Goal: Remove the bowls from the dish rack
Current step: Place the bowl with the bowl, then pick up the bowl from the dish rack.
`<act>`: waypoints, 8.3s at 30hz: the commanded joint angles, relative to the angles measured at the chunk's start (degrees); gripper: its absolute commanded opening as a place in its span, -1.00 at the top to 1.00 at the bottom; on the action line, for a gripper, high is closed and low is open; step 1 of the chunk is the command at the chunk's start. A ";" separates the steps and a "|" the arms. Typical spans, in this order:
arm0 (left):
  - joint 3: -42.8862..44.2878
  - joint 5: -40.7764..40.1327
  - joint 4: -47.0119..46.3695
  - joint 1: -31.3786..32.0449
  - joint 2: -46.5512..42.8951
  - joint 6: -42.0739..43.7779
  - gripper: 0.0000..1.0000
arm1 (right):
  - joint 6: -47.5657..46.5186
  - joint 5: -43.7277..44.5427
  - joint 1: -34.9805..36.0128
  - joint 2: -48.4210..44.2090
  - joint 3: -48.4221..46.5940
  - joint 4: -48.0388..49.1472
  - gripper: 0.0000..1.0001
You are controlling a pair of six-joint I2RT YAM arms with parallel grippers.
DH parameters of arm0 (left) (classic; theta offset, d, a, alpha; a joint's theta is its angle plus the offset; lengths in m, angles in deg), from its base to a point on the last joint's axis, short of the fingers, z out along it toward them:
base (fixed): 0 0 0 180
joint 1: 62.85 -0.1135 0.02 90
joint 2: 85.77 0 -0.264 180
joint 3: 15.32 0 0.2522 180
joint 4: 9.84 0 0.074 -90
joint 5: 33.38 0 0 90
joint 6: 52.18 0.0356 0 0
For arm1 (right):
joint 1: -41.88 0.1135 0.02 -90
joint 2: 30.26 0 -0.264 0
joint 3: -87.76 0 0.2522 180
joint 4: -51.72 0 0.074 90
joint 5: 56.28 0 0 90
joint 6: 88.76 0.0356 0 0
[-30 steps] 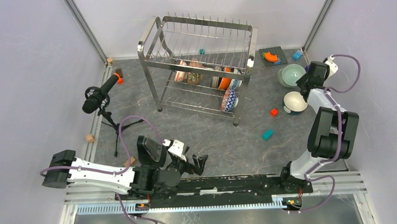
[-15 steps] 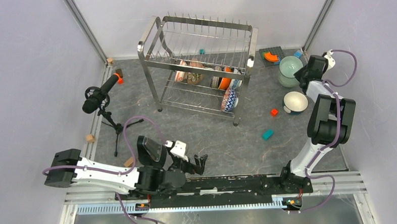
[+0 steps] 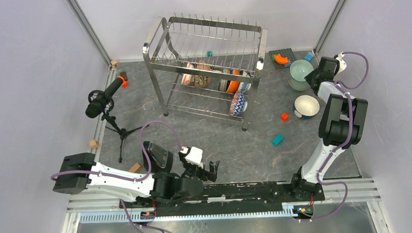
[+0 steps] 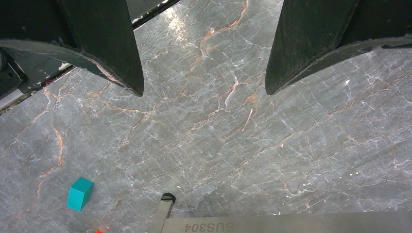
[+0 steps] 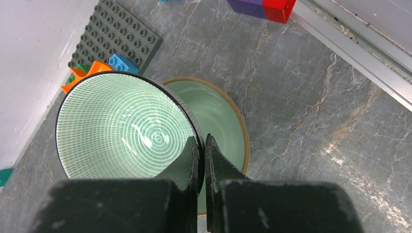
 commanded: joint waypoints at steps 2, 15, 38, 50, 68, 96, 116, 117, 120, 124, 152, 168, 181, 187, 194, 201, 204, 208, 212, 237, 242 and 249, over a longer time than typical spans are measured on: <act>2.63 -3.31 -1.11 -0.10 1.19 -1.20 -0.99 | -0.22 0.31 -0.40 0.50 -3.07 1.68 1.00; 2.90 -2.99 -1.11 -0.11 2.80 -1.84 -0.99 | -1.48 0.63 -0.79 1.86 -3.63 -0.52 0.91; 2.33 -1.53 -1.16 -0.10 2.27 -2.69 -0.99 | -5.55 2.43 -1.33 -2.27 -6.22 -6.50 0.08; 0.18 -1.52 -1.13 -0.10 -0.71 -2.96 -0.99 | -8.18 2.21 -1.69 0.39 -6.24 -7.82 0.47; 1.40 -1.99 -1.20 -0.10 1.53 -1.62 -0.99 | -7.86 -1.43 -1.71 3.08 -7.29 -7.31 0.74; 6.42 4.46 0.64 -7.14 -3.06 7.57 -0.99 | 3.49 -0.52 18.26 -41.10 22.91 3.75 0.09; 19.11 45.46 -12.83 -33.85 9.46 12.64 -0.99 | 6.23 -26.91 23.77 -84.11 65.97 8.12 -0.39; 20.37 45.87 -12.61 -34.33 11.11 13.28 -0.99 | 5.01 -27.90 23.79 -85.63 66.76 8.31 -0.39; 23.97 47.74 -11.57 -36.87 16.16 13.70 -0.99 | 2.33 -31.88 24.50 -88.08 68.73 10.51 -0.39; 26.32 55.77 -13.90 -42.21 21.51 10.72 -0.99 | -0.07 -35.22 24.87 -89.78 70.19 11.85 -0.39; 36.16 73.12 -26.64 -53.04 42.68 0.67 -0.66 | 2.63 -41.93 26.20 -91.77 78.09 23.52 -0.27; 24.13 66.26 -65.30 -52.96 47.89 -1.17 -0.56 | 1.96 -42.63 27.03 -92.50 79.86 24.02 -0.24; 24.73 66.96 -70.15 -51.80 53.52 2.77 -0.44 | 1.85 -42.89 27.53 -92.56 80.17 23.99 -0.23; 23.61 63.89 -69.58 -49.76 53.45 7.70 -0.45 | 1.61 -43.11 27.75 -92.66 80.15 23.21 -0.23; 22.97 62.30 -69.61 -49.02 53.46 10.27 -0.39 | 1.35 -43.16 27.94 -92.91 80.37 22.64 -0.23; 24.40 64.46 -69.22 -48.64 55.05 10.41 -0.17 | 1.40 -43.50 28.14 -93.10 80.33 22.30 -0.22; 25.25 65.90 -68.32 -48.64 55.44 10.78 -0.08 | 1.21 -43.51 28.16 -93.13 80.38 22.23 -0.22; 26.16 67.03 -67.55 -48.64 55.98 11.04 0.02 | 1.15 -43.59 28.16 -93.10 80.33 22.13 -0.22; 26.69 68.02 -67.66 -48.64 56.51 10.96 0.15 | 1.03 -43.59 28.27 -93.11 80.37 21.94 -0.22; 25.52 75.51 -80.91 -51.29 58.36 2.81 0.96 | 0.49 -44.27 28.40 -93.44 80.95 21.17 -0.21; 25.51 76.76 -80.92 -51.89 58.16 1.51 0.95 | 0.44 -44.30 28.42 -93.43 81.04 21.29 -0.20; 24.69 77.56 -80.91 -52.97 55.78 0.28 0.96 | 0.50 -44.38 28.42 -93.44 80.76 21.45 -0.20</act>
